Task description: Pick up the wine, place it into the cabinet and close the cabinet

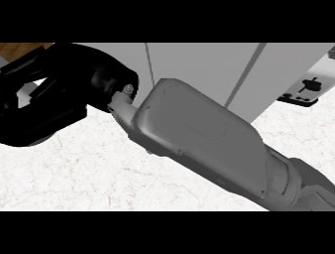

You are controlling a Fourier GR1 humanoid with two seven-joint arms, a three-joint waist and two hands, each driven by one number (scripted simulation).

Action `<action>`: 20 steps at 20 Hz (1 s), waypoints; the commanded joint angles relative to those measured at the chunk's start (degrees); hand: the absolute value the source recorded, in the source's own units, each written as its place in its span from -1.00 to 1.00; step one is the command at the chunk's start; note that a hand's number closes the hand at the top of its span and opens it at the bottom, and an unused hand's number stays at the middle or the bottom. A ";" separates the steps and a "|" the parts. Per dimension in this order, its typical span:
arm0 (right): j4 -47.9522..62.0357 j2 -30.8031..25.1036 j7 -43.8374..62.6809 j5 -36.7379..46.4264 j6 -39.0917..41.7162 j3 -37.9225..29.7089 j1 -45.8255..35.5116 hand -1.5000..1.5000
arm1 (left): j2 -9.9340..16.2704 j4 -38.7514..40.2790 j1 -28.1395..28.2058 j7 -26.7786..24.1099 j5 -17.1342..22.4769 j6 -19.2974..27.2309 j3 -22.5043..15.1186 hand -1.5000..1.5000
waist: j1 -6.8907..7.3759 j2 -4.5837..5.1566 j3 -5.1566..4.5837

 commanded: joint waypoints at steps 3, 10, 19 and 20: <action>14.78 -0.57 -10.63 4.29 4.24 -3.97 -2.71 1.00 | 0.80 -0.39 2.84 2.22 3.03 -1.41 5.13 -1.00 | -1.24 -0.45 0.11; 23.65 -3.49 -17.51 6.63 3.00 -7.61 -4.18 1.00 | 0.98 -1.02 1.55 3.76 2.50 -0.82 5.71 -1.00 | -1.97 -0.16 0.10; 26.10 -8.94 -22.60 5.95 7.08 -8.31 0.91 1.00 | -0.08 -1.98 -1.05 4.39 3.76 -2.29 2.90 -1.00 | -4.19 1.12 0.06; 25.73 -9.48 -23.31 5.96 6.55 -8.94 0.26 1.00 | 0.51 -2.38 -1.06 5.10 3.97 -1.93 3.18 -1.00 | -4.35 0.86 0.13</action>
